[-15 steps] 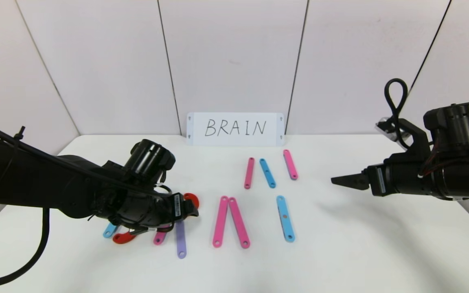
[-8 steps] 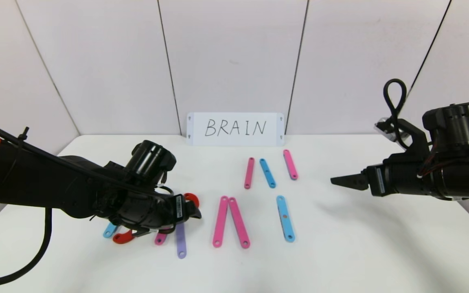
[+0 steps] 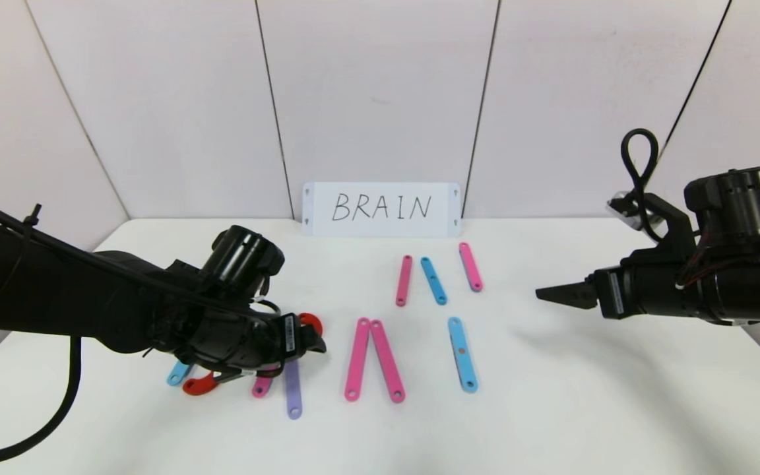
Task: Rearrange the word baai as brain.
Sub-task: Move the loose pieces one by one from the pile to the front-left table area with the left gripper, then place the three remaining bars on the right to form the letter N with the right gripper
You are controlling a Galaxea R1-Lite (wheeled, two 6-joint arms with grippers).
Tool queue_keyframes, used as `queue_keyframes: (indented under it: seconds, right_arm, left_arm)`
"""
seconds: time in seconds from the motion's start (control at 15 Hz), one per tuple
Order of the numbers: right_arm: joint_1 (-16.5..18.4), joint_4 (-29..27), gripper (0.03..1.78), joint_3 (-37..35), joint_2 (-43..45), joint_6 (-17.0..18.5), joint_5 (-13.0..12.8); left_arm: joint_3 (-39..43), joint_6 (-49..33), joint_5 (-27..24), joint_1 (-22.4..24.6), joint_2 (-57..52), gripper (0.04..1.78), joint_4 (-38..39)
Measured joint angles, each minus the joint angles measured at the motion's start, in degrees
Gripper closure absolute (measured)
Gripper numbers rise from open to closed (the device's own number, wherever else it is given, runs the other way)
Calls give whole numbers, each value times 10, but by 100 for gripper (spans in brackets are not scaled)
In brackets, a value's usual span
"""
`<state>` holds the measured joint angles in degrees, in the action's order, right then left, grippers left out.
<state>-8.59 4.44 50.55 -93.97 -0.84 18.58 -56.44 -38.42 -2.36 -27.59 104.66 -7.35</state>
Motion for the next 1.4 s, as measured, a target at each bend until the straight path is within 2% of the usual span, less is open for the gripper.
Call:
queue_keyframes:
  seconds: [0.2,0.4,0.53,0.73,0.87,1.07,1.2,1.4]
  right_arm:
    - [-1,0,7,0,0,0,0]
    - [-1,0,7,0,0,0,0]
    - [-1,0,7,0,2,1,0]
    - [-1,1,7,0,5,1,0]
    - [-3,4,7,0,4,0,2]
    - [-1,56,7,-8,3,3,2]
    - [-3,79,7,-16,2,7,4]
    - [-4,79,7,-12,2,11,4]
  left_arm:
    - [1,5,9,2,-12,8,1]
    - [-1,43,72,16,-16,8,3]
    - [-5,63,78,18,-27,8,17]
    - [-7,155,77,26,-58,8,21]
    - [-7,236,60,36,-81,8,23]
    - [-44,354,-3,61,-99,8,25]
    - [-72,385,-42,79,-101,8,24]
    - [-103,411,-69,114,-96,8,23]
